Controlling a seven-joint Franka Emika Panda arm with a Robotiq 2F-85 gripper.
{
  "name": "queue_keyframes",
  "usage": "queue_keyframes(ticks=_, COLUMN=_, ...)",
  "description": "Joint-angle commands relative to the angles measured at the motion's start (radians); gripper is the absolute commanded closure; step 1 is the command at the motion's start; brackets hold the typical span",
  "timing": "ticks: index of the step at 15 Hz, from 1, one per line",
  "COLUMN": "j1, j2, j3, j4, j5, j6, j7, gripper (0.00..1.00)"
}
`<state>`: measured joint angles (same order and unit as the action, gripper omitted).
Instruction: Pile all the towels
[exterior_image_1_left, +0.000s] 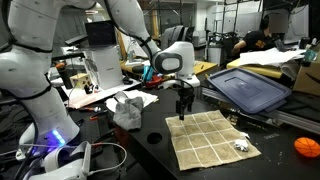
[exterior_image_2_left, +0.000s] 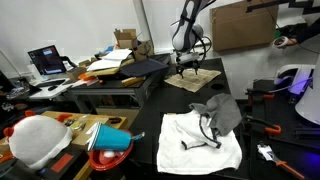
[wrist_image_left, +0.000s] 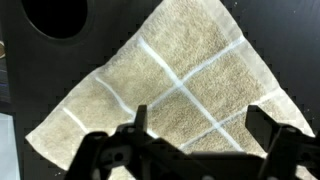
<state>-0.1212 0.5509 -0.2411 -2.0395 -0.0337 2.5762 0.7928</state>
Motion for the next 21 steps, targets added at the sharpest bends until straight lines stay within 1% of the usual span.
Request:
queue_keyframes(ticks=1, j1=0.022, j2=0.108, j3=-0.034, j4=0.122, j5=0.032, j6=-0.037, j7=0.021, gripper=0.00)
queue_keyframes(ticks=6, j1=0.045, j2=0.217, j3=-0.070, j4=0.202, j5=0.028, j6=-0.032, j7=0.025, gripper=0.00)
queue_keyframes(ticks=7, j1=0.052, j2=0.234, j3=-0.079, j4=0.211, j5=0.023, j6=-0.036, j7=0.023, gripper=0.25)
queue_keyframes(ticks=8, j1=0.056, j2=0.248, j3=-0.085, j4=0.222, j5=0.024, j6=-0.037, j7=0.023, gripper=0.26)
queue_keyframes(ticks=9, j1=0.063, j2=0.255, j3=-0.089, j4=0.227, j5=0.023, j6=-0.038, j7=0.022, gripper=0.32)
queue_keyframes(ticks=10, j1=0.067, j2=0.258, j3=-0.092, j4=0.229, j5=0.027, j6=-0.036, j7=0.024, gripper=0.42)
queue_keyframes(ticks=12, j1=0.072, j2=0.240, j3=-0.091, j4=0.217, j5=0.035, j6=-0.041, j7=0.019, gripper=0.57)
queue_keyframes(ticks=14, j1=0.076, j2=0.213, j3=-0.082, j4=0.191, j5=0.041, j6=-0.037, j7=0.012, gripper=0.71)
queue_keyframes(ticks=16, j1=0.088, j2=0.163, j3=-0.065, j4=0.140, j5=0.045, j6=-0.026, j7=-0.006, gripper=0.86)
queue_keyframes(ticks=17, j1=0.105, j2=0.123, j3=-0.056, j4=0.092, j5=0.039, j6=-0.008, j7=-0.017, gripper=0.95)
queue_keyframes(ticks=18, j1=0.120, j2=0.084, j3=-0.046, j4=0.048, j5=0.036, j6=0.000, j7=-0.026, gripper=0.99)
queue_keyframes(ticks=21, j1=0.151, j2=-0.043, j3=0.010, j4=-0.078, j5=0.041, j6=0.001, j7=-0.058, gripper=1.00)
